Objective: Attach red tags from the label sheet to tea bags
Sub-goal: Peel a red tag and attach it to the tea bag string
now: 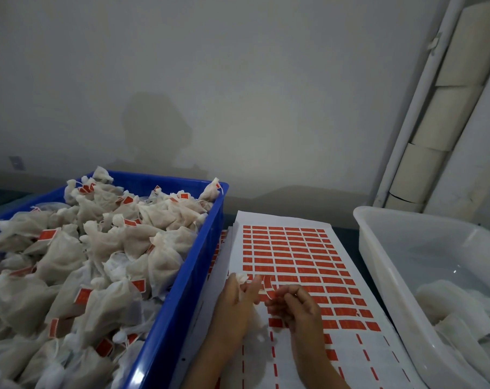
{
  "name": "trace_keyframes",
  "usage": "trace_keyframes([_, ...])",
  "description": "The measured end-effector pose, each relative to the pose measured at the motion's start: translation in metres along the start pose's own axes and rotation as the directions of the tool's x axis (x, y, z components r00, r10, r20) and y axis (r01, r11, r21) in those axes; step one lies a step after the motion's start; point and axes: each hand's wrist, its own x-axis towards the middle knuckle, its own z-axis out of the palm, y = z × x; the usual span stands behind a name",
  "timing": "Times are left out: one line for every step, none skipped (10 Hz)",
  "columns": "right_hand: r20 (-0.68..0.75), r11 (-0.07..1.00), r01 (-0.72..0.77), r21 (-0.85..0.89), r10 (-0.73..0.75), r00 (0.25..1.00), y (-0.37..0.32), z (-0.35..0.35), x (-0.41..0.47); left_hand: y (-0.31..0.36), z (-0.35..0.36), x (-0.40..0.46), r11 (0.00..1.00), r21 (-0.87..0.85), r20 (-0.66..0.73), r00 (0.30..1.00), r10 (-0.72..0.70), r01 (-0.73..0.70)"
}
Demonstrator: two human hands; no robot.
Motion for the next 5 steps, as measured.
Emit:
trace_keyframes([-0.067,0.999,0.030,-0.013,-0.031,0.997,0.002,0.001,0.000,0.003,0.002,0.007,0.946,-0.295,0.088,0.990,-0.115,0.136])
trace_keyframes([-0.061,0.995,0.078,-0.056,-0.082,0.995,0.000,0.000,-0.002,0.003,0.002,0.008,0.882,-0.438,0.073,0.985,-0.156,0.172])
trace_keyframes([-0.067,0.986,0.116,-0.118,-0.124,0.990,-0.001,-0.003,-0.001,0.001,0.005,0.006,0.926,-0.347,0.034,0.988,-0.147,0.150])
trace_keyframes([-0.103,0.983,0.111,-0.145,-0.127,0.987,0.001,-0.006,0.000,0.001,0.005,0.004,0.959,-0.253,0.048,0.992,-0.121,0.129])
trace_keyframes([-0.137,0.990,0.072,-0.125,-0.089,0.987,-0.002,-0.010,0.002,0.000,0.010,0.005,0.972,-0.164,0.055,0.985,-0.164,0.171])
